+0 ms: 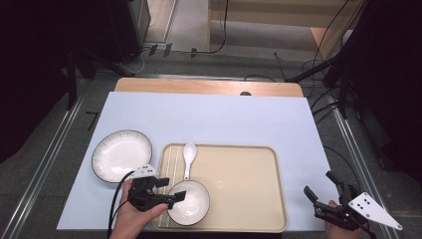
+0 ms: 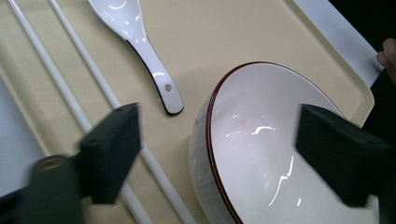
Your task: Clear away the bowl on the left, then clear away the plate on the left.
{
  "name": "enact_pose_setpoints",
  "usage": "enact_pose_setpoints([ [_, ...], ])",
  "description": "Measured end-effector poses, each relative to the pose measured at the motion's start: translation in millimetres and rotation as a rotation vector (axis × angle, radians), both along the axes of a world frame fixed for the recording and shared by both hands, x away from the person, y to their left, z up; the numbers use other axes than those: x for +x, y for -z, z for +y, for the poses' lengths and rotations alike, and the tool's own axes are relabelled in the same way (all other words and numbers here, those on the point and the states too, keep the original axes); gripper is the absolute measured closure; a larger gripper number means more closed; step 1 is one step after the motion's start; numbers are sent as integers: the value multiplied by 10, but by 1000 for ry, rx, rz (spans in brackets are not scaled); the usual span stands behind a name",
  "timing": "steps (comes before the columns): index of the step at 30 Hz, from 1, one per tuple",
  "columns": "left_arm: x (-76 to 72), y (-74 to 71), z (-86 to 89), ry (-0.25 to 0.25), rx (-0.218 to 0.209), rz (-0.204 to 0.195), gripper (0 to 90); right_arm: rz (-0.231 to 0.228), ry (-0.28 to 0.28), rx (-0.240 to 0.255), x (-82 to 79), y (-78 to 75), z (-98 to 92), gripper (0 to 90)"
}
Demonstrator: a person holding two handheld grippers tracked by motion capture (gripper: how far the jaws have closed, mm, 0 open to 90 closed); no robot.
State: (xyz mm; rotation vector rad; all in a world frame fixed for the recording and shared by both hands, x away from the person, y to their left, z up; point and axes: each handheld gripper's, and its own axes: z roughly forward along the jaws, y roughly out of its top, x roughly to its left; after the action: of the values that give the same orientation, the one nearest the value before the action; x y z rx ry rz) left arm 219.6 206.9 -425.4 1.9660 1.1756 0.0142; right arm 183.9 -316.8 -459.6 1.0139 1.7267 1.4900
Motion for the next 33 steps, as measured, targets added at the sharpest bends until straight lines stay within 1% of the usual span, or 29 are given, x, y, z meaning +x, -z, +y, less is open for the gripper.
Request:
enact_pose_setpoints([
  [2, -2, -9, 12, 5, -13, -9, 60, 0, 0, -2, -1, 1, 4, 129],
  [3, -1, -13, 24, 19, -18, -13, 11, -1, 0, -1, -2, 0, 4, 129],
  [4, -8, -14, 31, 25, -27, -21, 0, -2, 0, -1, -3, 1, 3, 129],
  [6, -9, -31, 56, 13, -39, -29, 0, 0, 1, 0, -4, 2, -1, 129],
  [8, -14, -50, 90, 2, -49, -52, 0, -2, 2, 4, -5, 1, -2, 129],
  [10, -13, -70, 119, -8, -56, -59, 0, -2, 2, 0, -5, -2, 1, 129],
  [13, 2, -97, 174, -29, -43, -69, 0, 0, 0, -2, -1, 1, 3, 129],
  [14, 6, -101, 187, -29, -41, -70, 0, -1, 1, 0, -1, 2, 3, 129],
  [16, 9, -107, 208, -40, -39, -73, 0, -1, 1, 0, -1, 2, 3, 129],
  [18, 14, -111, 232, -44, -43, -76, 0, -1, 1, -1, -2, 1, 3, 129],
  [27, 29, -158, 337, -68, -35, -93, 0, -3, 2, -3, 3, 4, 6, 129],
  [33, 51, -191, 462, -110, -34, -104, 0, -2, 0, -1, 5, 7, 8, 129],
])
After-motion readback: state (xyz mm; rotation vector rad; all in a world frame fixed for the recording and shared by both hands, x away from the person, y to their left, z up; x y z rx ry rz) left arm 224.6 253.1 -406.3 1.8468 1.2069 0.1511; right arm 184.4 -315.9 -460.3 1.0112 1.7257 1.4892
